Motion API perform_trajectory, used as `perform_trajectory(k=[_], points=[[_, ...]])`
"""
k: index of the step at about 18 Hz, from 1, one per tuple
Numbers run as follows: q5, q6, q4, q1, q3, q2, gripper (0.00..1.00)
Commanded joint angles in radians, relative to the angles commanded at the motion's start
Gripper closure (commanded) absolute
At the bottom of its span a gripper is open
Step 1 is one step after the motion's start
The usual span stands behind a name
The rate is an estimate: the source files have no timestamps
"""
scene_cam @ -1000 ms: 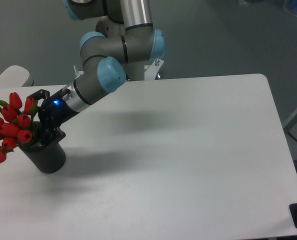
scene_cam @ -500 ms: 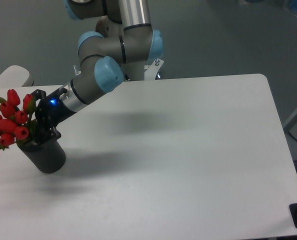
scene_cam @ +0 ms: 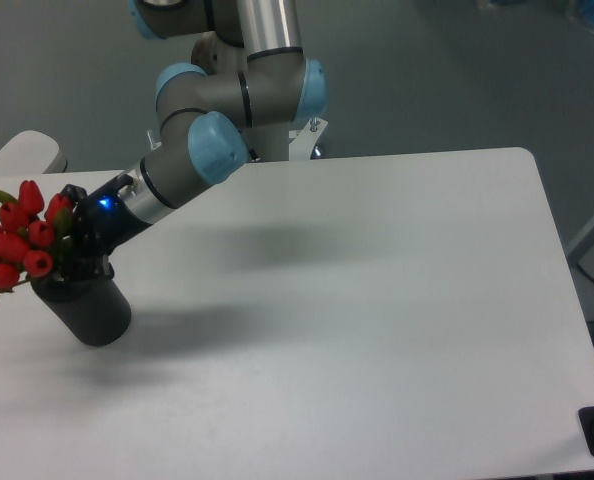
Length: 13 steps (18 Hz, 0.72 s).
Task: Pick up the flowers from the vase
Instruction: 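Lower the gripper around the tulip stems just above the vase rim, then close the gripper on the tulip stems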
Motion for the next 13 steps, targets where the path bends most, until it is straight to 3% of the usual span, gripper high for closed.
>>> perform_trajectory(k=[5, 13], points=[[0.002, -0.002, 0.000, 0.003, -0.002, 0.005, 0.62], [-0.057, -0.055, 0.000, 0.020, 0.012, 0.040, 0.63]])
